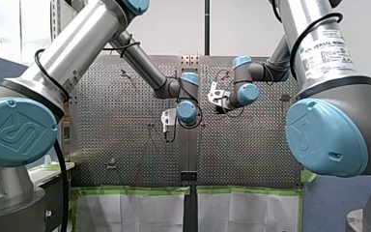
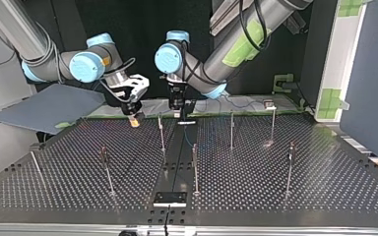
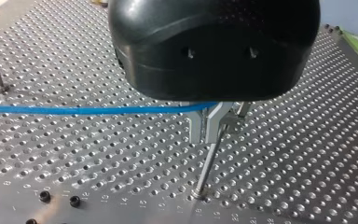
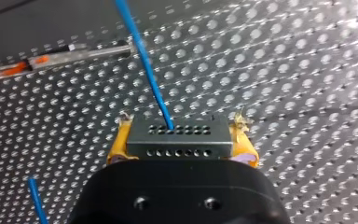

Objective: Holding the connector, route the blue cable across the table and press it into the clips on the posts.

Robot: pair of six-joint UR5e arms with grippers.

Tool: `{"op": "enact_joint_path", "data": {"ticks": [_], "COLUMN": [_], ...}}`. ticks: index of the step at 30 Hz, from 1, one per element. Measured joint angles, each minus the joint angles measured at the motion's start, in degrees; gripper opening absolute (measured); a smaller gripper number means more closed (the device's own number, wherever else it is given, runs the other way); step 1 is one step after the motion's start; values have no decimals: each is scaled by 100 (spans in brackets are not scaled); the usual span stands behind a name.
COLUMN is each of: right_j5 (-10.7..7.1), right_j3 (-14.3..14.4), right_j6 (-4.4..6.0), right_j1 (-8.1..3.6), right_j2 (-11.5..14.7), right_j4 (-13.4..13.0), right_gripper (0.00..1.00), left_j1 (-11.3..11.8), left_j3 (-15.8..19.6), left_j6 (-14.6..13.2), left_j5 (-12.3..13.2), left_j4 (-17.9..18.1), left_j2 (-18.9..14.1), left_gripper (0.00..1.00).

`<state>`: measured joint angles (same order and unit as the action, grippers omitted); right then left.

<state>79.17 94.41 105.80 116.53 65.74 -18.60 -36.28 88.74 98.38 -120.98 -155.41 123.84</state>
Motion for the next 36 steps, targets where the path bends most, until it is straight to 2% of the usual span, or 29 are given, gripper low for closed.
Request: {"op": "enact_joint_path", "data": {"ticks": [10, 15, 20, 28, 36], "right_j5": [29, 29, 29, 29, 11], "right_j3": [106, 124, 126, 128, 127], "right_j6": [-28, 3, 12, 13, 17], "right_j1": [-5, -104, -199, -283, -344], "right_j2": [-256, -371, -431, -528, -539], "right_j4": [-135, -242, -316, -391, -624], "right_gripper": [0, 0, 0, 0, 0], "left_j1": [34, 52, 72, 106, 202], "left_j3": [2, -1, -2, -110, -382], "left_j6": [13, 14, 17, 30, 73], "left_j5": [216, 327, 477, 693, 732], "left_j4": [178, 262, 350, 462, 523], "left_j2": [202, 410, 482, 733, 782], "left_gripper": [0, 0, 0, 0, 0]}}
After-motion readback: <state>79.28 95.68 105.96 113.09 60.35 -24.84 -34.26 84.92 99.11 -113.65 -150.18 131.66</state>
